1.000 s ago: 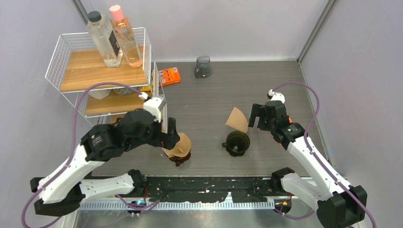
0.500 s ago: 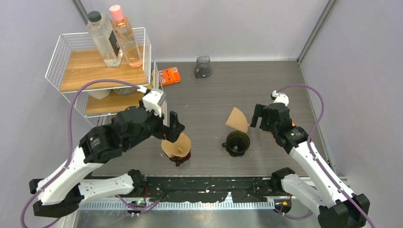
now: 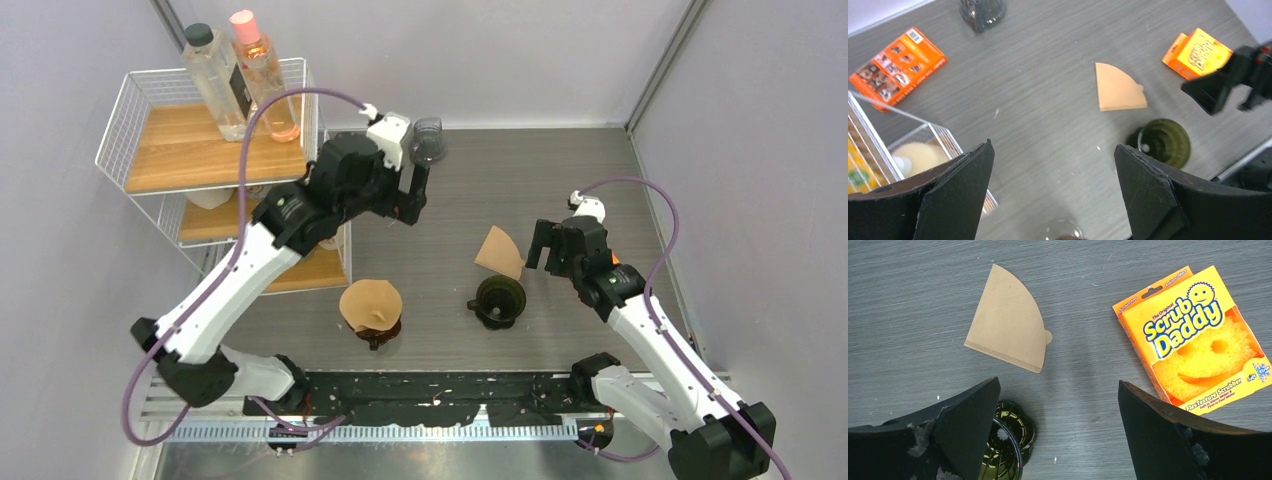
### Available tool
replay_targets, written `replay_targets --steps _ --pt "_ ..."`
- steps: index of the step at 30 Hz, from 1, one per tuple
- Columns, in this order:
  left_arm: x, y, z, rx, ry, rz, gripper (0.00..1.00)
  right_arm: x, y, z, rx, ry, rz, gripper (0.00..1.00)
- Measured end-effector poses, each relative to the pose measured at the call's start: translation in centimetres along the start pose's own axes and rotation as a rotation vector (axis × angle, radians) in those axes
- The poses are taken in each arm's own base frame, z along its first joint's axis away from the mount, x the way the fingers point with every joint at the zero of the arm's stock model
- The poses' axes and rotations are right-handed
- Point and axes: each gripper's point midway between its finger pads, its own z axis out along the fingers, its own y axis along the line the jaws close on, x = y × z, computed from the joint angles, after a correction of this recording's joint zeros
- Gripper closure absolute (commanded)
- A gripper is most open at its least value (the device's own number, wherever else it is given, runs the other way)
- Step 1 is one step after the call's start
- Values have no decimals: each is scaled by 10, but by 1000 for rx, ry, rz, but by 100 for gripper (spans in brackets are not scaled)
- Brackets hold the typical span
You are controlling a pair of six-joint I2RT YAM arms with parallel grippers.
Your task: Place the coffee filter in the dripper
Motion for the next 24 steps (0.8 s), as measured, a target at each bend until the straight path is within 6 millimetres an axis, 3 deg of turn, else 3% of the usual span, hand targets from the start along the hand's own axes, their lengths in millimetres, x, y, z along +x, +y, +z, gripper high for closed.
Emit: replay_targets --steps 7,11,16,22,24 --pt "-30 18 74 -15 48 43 1 -1 0 0 1 -3 0 4" --pt "-35 26 116 -11 77 37 0 -1 0 0 2 -6 0 4" --pt "-1 37 143 -13 168 16 0 -2 2 1 -12 -13 -6 5" --pt "46 33 153 32 246 -15 1 8 16 1 -99 26 -25 5" --pt "52 31 155 45 253 -23 1 14 21 0 -135 51 -28 5"
